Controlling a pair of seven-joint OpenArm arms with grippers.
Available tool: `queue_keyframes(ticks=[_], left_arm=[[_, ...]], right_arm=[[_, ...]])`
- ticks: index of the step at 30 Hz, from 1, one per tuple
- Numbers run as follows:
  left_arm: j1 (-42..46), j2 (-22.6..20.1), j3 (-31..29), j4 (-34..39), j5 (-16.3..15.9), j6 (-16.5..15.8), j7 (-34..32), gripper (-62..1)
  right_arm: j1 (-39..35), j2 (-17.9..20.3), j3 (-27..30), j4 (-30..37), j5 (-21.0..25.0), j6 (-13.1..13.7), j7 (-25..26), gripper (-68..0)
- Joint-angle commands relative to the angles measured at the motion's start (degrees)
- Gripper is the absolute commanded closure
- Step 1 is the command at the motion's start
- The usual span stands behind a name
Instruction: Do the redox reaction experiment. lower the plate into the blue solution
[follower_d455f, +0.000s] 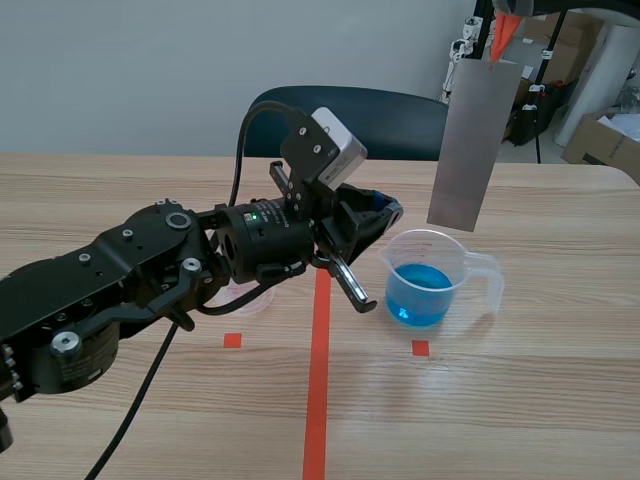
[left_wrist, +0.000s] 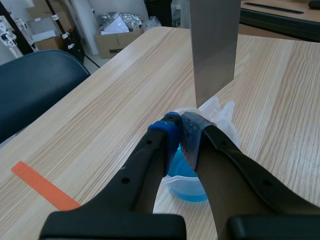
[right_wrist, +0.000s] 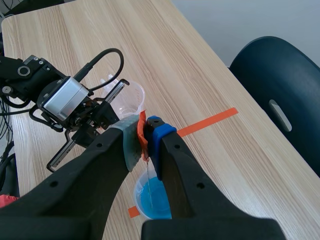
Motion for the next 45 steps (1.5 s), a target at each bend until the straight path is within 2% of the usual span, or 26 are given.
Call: queue_keyframes(ticks=[1,7,12,40,42,43,45], left_arm=[[-0.3,0.1,-0.1,1.4,-0.4,-0.1,-0.6,-3.1],[-0.3,0.1,-0.1,1.4,0.1,-0.1,-0.6,-3.1],[-0.3,0.2,-0.1,1.4,1.0,1.2,-3.9,-3.1],[0.6,-0.4,-0.2,1.5,0.9,1.4,-3.2,-3.3],[0.6,-0.8,-0.2,1.5,0.9,1.4,-3.4,-8.6],[0.6,-1.0,-0.2,1.6,0.9,1.4,-3.5,-14.1],[0.6,-1.8,-0.2,1.9,0.9,1.4,-3.6,-29.9]], right_arm=[[0.9,0.6,0.5,0.4,0.4,0.7,1.0,-0.4],[0.9,0.6,0.5,0.4,0.4,0.7,1.1,-0.4],[0.9,0.6,0.5,0.4,0.4,0.7,1.1,-0.4],[-2.0,0.6,0.5,0.4,0.4,0.7,3.2,-0.4],[-2.0,0.6,0.5,0.4,0.4,0.7,3.2,-0.4],[-2.0,0.6,0.5,0.4,0.4,0.7,3.2,-0.4],[-2.0,0.6,0.5,0.2,0.4,0.7,3.3,-0.4]])
